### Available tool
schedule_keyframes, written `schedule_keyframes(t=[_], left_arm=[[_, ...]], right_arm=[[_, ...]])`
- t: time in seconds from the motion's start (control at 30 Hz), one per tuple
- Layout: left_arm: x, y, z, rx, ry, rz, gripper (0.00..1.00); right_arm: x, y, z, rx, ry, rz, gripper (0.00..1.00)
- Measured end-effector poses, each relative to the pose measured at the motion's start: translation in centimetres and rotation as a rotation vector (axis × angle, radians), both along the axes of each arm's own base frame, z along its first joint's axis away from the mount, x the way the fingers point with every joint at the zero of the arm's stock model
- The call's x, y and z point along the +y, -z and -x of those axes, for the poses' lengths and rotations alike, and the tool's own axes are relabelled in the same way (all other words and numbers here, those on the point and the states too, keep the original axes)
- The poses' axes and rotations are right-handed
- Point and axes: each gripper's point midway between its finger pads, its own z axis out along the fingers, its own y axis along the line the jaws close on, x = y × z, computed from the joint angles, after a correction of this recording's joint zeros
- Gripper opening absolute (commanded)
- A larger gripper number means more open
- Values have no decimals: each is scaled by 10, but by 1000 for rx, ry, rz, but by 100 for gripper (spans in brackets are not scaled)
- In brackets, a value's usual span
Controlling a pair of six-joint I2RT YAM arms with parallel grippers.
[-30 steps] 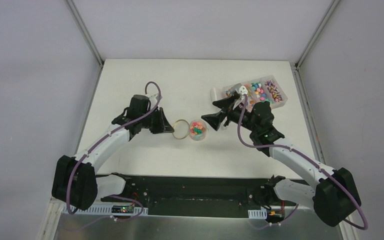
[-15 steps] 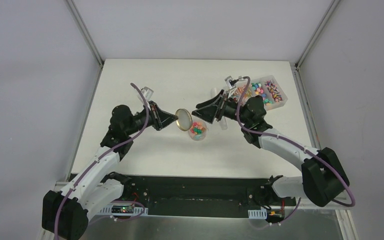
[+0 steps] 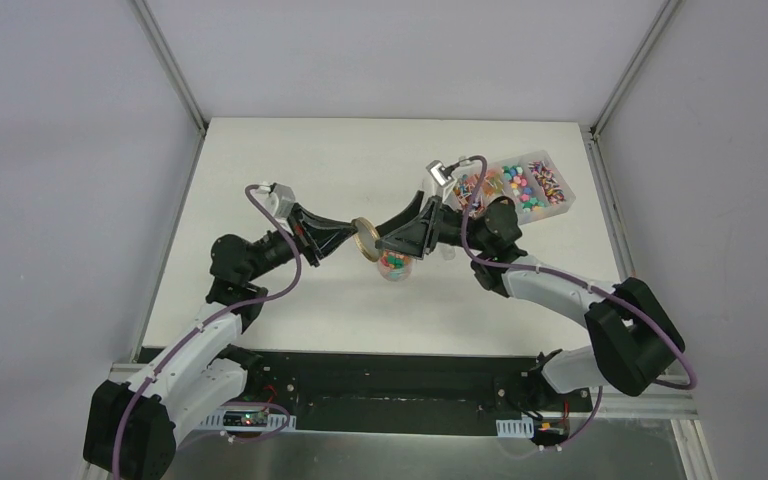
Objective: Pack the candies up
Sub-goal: Pick up the box lid from the center of the board.
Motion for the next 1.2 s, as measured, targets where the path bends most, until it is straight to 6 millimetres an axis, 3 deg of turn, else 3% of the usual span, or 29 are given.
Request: schedule_keyframes(t=[0.13, 0.6, 0.73, 1.2], left_arm=[[-1, -14, 8, -102, 34, 16, 0], [-2, -24, 32, -313, 100, 26, 0], [-2, -24, 33, -327, 104, 23, 0], [-3, -22, 39, -349, 128, 10, 0]], right_arm=[[6, 8, 10, 34, -62, 8, 100], [17, 4, 41, 66, -209, -33, 91], [18, 4, 44, 74, -226, -43, 96], [20, 0, 42, 75, -226, -41, 96]])
